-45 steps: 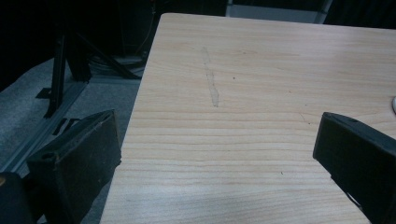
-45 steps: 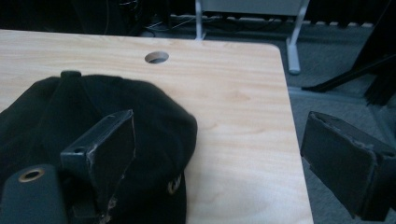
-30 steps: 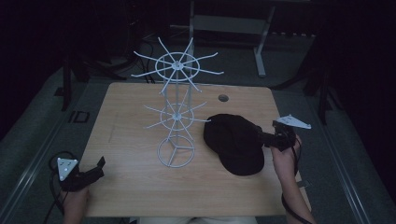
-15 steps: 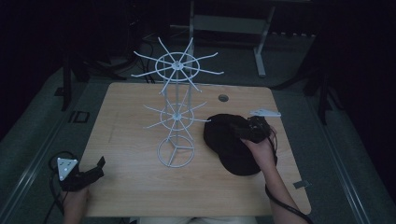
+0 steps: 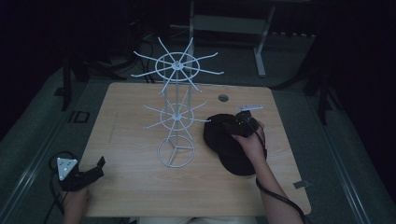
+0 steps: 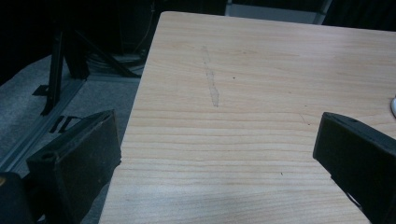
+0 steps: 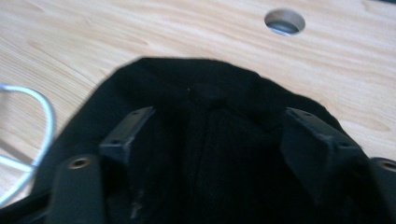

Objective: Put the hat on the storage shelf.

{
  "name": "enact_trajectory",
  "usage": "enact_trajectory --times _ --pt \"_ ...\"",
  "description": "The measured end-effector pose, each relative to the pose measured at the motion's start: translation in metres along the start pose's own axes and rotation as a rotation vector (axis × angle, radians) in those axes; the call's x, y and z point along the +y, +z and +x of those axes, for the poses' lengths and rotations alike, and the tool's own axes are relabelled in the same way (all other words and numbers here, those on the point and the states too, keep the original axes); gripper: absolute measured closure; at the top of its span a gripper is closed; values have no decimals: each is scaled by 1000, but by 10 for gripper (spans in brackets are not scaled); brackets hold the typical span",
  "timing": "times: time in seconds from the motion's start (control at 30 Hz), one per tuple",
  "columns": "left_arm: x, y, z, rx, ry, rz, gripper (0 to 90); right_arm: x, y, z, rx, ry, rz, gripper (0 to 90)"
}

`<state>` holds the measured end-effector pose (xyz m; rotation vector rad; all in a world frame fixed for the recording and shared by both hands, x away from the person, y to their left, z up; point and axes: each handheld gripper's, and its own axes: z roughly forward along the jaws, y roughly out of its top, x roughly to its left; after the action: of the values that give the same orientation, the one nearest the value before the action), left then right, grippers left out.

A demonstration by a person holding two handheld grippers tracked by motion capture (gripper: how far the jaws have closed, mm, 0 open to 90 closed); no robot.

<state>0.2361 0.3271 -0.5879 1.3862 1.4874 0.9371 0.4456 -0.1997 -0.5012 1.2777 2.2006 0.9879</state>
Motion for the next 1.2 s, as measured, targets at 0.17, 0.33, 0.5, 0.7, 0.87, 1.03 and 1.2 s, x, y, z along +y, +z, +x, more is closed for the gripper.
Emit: enact_trajectory --times 0.17,0.33,0.5,0.7,0.87,1.03,1.2 --pt "0 0 0 1 -1 1 14 0 4 0 -23 -9 46 504" --pt "0 0 0 1 -1 2 14 0 7 1 6 -33 89 765" --pt "0 0 0 1 -3 -1 15 -1 0 0 14 -28 62 819" --pt "0 0 0 1 -3 -2 15 1 -19 0 17 -22 -26 824" --pt "0 0 0 1 -2 -2 15 2 -34 -1 12 -30 -68 826" --pt "0 0 0 2 -1 -3 14 -1 -45 -5 9 -24 -99 828" --pt "0 0 0 4 -3 0 15 -4 -63 -8 10 -20 -143 828"
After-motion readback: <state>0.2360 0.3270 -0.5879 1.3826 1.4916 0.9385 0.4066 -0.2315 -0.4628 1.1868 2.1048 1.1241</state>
